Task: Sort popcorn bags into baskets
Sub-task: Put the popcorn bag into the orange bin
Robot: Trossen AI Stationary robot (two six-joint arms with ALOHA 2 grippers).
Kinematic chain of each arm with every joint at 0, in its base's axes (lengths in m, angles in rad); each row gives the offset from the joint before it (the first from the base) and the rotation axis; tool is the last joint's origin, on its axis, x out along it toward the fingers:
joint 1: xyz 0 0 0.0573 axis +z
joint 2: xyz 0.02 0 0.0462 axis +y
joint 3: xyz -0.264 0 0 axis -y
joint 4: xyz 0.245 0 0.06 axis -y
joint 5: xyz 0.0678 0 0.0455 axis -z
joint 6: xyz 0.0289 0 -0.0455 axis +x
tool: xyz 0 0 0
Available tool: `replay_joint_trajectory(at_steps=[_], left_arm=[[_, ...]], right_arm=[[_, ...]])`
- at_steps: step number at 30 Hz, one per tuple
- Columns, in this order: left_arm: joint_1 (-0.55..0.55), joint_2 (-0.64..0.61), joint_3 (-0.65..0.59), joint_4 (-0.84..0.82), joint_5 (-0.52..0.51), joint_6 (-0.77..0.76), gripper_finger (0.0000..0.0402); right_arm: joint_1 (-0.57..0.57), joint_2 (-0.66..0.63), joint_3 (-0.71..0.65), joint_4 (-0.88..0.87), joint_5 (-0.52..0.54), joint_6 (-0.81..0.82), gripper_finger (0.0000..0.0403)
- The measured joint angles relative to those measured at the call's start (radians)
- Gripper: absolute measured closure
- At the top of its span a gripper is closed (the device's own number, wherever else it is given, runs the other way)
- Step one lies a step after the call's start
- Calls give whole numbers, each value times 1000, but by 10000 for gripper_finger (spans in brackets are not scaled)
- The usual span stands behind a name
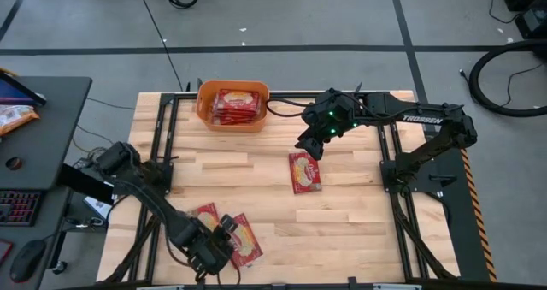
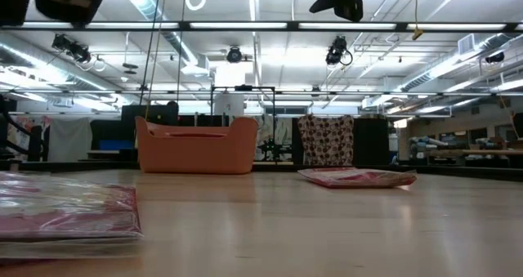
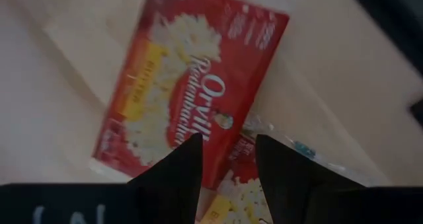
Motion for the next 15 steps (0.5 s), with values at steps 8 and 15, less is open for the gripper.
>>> replay_joint_trajectory(at_steps=[8,15], left_arm=[[2,105,0,1,0,-7,257],[2,152,2,6,-5,-14,258]], right_arm=[[0,0,0,0,0,0,247],[0,0,0,0,1,0,247]])
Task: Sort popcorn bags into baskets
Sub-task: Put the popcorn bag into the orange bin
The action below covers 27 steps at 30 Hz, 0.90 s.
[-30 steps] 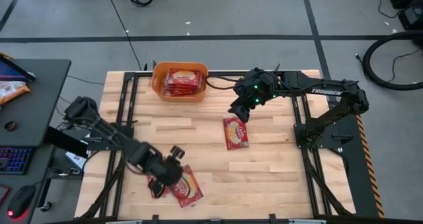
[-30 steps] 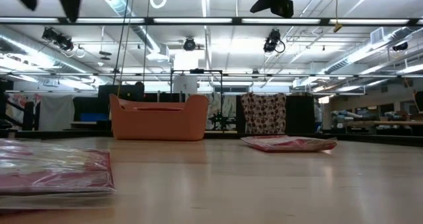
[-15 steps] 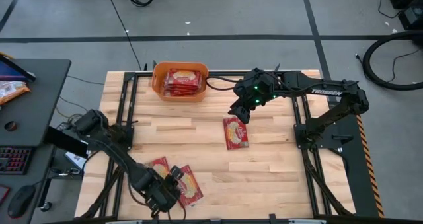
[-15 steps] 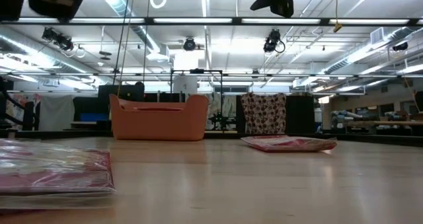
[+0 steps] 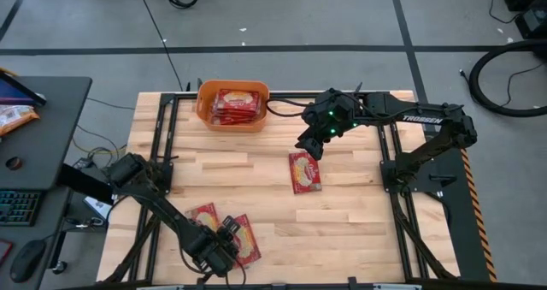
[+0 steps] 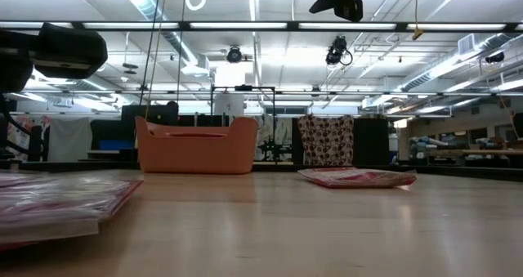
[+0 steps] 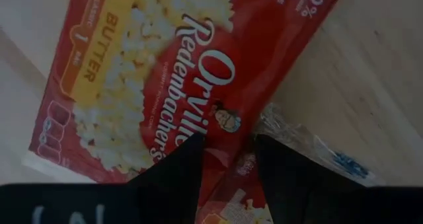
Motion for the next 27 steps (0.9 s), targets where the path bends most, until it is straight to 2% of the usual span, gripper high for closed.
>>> replay_joint_trajectory(at_steps=[3,6,13,19,27], left_arm=[[0,3,1,2,-14,-29,265],[0,4,1,3,-18,-74,289],[0,-1,-1,4,-6,-199,391],[1,-58,-3,-7,-9,-221,397],[13,-157,-3,-190,-172,-288,399]], right_arm=[[0,0,0,0,1,0,247],[0,0,0,0,1,0,247],[0,0,0,0,2,-7,247],[0,0,0,0,2,-11,247],[0,0,0,39,3,-12,247]])
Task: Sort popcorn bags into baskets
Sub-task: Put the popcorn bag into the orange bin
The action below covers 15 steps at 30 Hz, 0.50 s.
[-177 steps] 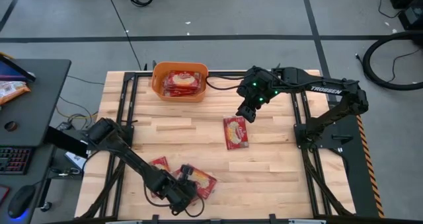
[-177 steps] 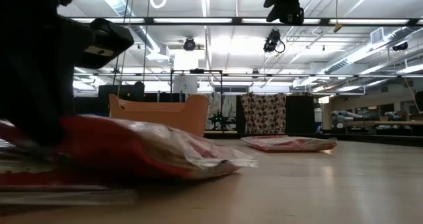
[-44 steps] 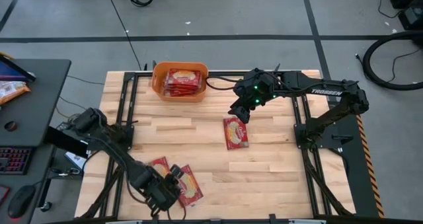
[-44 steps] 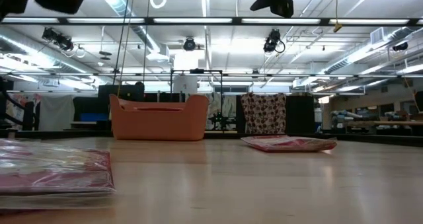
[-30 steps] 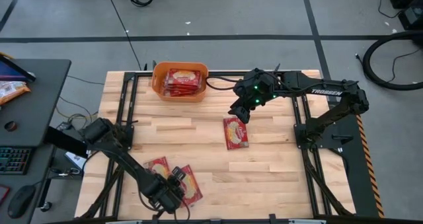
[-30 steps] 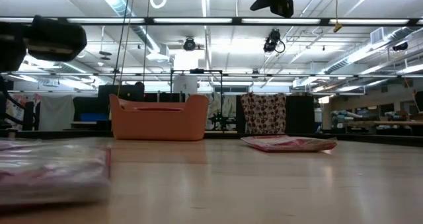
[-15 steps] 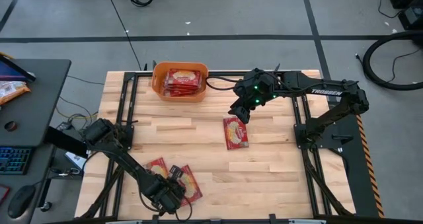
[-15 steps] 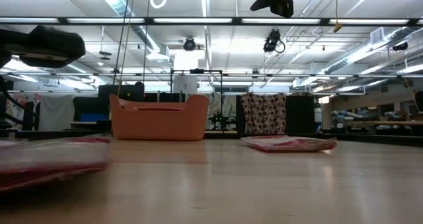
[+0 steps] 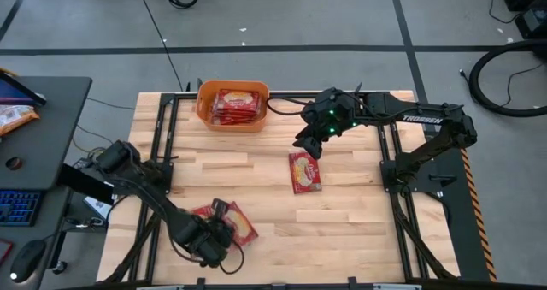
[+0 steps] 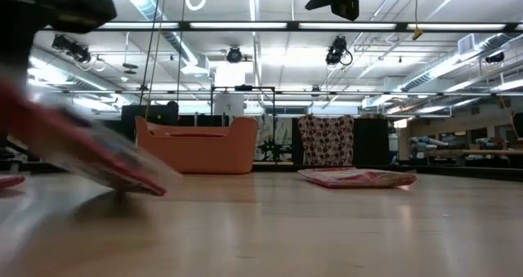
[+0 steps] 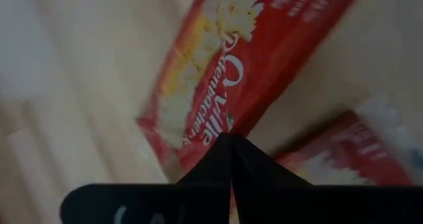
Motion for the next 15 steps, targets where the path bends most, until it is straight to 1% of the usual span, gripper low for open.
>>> replay_joint_trajectory(at_steps=[7,12,15], left_arm=[[57,-68,0,-107,-98,0,400],[116,-153,-73,-105,-120,-1,400],[156,-224,-116,-113,-139,0,401]], right_arm=[[0,0,0,28,25,0,247],[0,0,0,29,26,0,247],[0,0,0,26,23,1,247]])
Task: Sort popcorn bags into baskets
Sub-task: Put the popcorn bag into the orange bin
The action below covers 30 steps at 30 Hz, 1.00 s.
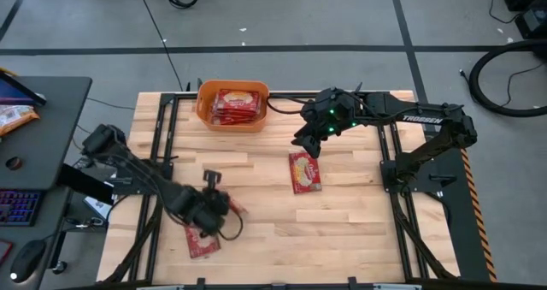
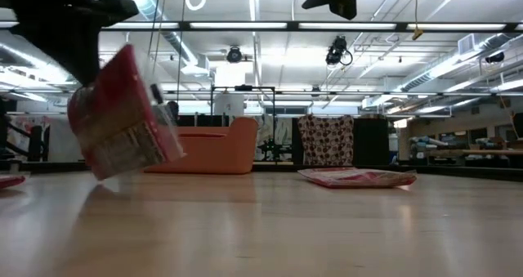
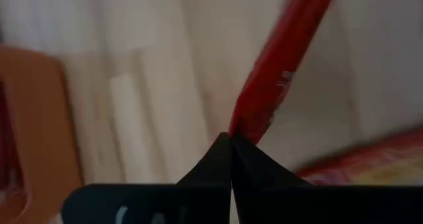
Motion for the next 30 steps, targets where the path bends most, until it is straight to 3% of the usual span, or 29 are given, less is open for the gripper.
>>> replay_joint_trajectory(at_steps=[6,17,22,30], left_arm=[[106,-146,-48,-40,-77,35,401],[422,-343,-48,-3,-174,317,401],[604,-369,-48,131,-154,538,402],[929,-351,-48,394,1,862,401]], right_arm=[[0,0,0,-4,-4,10,247],[0,0,0,-2,30,11,247],[0,0,0,4,32,11,247],[0,0,0,3,60,17,247]])
